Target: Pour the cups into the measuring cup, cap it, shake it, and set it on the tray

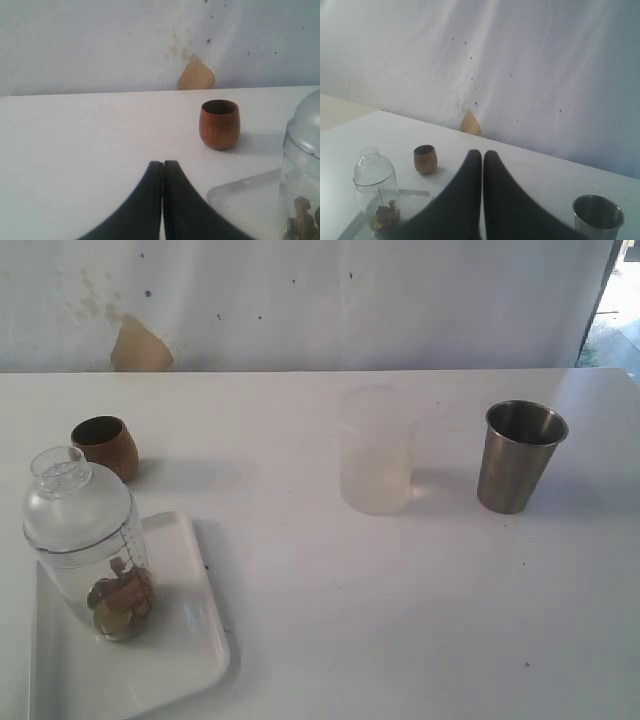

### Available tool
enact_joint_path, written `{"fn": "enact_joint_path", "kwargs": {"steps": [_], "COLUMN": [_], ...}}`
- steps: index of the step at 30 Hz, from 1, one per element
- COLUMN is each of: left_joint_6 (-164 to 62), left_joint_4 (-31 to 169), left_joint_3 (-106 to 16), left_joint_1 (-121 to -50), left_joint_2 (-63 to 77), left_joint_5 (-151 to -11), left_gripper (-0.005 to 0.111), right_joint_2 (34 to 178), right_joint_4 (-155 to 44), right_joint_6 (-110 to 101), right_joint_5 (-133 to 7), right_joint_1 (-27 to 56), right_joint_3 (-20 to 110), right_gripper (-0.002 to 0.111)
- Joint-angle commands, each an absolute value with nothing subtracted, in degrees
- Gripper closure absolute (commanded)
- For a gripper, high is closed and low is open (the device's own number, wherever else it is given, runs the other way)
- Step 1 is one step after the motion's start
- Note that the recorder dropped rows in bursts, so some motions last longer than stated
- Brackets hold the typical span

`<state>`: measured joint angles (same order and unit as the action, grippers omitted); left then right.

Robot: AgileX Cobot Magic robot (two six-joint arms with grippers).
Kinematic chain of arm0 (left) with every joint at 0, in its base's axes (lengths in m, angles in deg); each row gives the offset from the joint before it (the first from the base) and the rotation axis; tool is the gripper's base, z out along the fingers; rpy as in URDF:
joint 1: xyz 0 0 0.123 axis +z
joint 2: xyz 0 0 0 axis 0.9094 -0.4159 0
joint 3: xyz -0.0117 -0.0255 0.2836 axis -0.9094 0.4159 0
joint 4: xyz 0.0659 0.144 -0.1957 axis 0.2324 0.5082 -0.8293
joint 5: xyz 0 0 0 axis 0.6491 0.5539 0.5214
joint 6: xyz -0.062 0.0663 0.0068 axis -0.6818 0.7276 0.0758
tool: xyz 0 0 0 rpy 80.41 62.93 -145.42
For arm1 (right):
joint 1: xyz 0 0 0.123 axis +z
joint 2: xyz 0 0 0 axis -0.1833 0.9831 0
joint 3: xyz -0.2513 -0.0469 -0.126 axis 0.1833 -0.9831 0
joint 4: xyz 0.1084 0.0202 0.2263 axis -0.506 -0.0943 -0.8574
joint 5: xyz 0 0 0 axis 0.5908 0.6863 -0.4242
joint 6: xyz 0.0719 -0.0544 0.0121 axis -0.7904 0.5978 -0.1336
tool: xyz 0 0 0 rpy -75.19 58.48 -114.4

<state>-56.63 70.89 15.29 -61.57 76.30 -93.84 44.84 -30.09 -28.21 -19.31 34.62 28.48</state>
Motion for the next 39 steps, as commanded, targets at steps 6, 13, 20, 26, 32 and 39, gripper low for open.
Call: {"fn": "enact_joint_path", "kwargs": {"steps": [6, 13, 20, 26, 32, 39], "left_joint_6": [-56.72, -56.72, -56.72, -56.72, -56.72, -56.72], "left_joint_4": [71.0, 71.0, 71.0, 71.0, 71.0, 71.0], "left_joint_3": [15.54, 15.54, 15.54, 15.54, 15.54, 15.54], "left_joint_1": [-61.48, -61.48, -61.48, -61.48, -61.48, -61.48], "left_joint_2": [76.56, 76.56, 76.56, 76.56, 76.56, 76.56], "left_joint_5": [-93.53, -93.53, -93.53, -93.53, -93.53, -93.53], "left_gripper": [0.106, 0.106, 0.106, 0.106, 0.106, 0.106], "right_joint_2": [40.67, 40.43, 39.21, 36.16, 34.03, 34.03], "right_joint_4": [-30.21, -30.26, -31.4, -38.6, -47.9, -60.0], "right_joint_6": [-28.28, -28.28, -28.16, -15.66, -6.21, 3.98], "right_joint_5": [-19.03, -18.88, -19.17, -23.28, -37.33, -49.07], "right_joint_1": [34.41, 34.04, 28.9, 21.17, 10.89, 0.77], "right_joint_3": [28.24, 26.96, 21.38, 15.48, 9.04, 3.24], "right_gripper": [0.107, 0.107, 0.107, 0.107, 0.107, 0.108]}}
